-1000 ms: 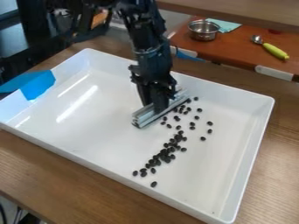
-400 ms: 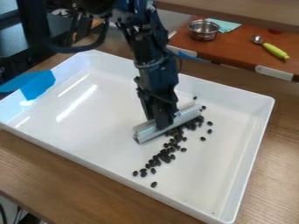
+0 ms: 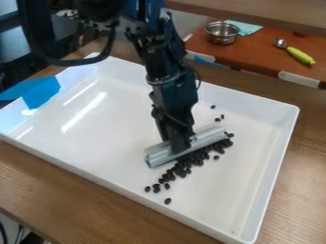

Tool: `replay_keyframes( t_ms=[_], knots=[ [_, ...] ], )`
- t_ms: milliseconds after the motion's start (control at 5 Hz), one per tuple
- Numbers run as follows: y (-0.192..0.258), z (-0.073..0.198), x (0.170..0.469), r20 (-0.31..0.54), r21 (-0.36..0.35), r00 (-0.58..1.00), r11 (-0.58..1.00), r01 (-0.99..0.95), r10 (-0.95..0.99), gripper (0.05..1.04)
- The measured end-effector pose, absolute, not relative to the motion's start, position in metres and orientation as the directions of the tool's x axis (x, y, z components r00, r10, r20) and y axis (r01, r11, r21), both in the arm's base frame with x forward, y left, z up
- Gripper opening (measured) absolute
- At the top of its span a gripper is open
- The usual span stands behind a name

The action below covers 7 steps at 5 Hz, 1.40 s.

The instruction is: Sweep into pile

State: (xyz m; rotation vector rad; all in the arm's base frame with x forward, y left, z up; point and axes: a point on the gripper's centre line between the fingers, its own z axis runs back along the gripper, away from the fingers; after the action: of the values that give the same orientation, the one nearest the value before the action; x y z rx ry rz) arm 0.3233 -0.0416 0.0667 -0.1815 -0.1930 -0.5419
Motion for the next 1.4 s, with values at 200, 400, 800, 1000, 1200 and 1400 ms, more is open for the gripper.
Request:
replay_keyframes(
  t_ms=[200,400,800,1000,1200,1400],
  knots=[
    [-0.045,0.066,0.318,0.249,-0.100,0.822,0.831,0.547,-0.512,0.342],
    [-0.048,0.064,0.308,0.259,-0.085,0.800,0.812,0.577,-0.541,0.342],
    [-0.059,0.064,0.279,0.261,-0.119,0.766,0.768,0.629,-0.587,0.342],
    [-0.064,0.066,0.271,0.248,-0.169,0.768,0.754,0.634,-0.590,0.342],
    [-0.064,0.072,0.265,0.237,-0.229,0.784,0.751,0.619,-0.574,0.342],
    [-0.043,0.091,0.282,0.291,-0.177,0.799,0.791,0.586,-0.527,0.342]
  ],
)
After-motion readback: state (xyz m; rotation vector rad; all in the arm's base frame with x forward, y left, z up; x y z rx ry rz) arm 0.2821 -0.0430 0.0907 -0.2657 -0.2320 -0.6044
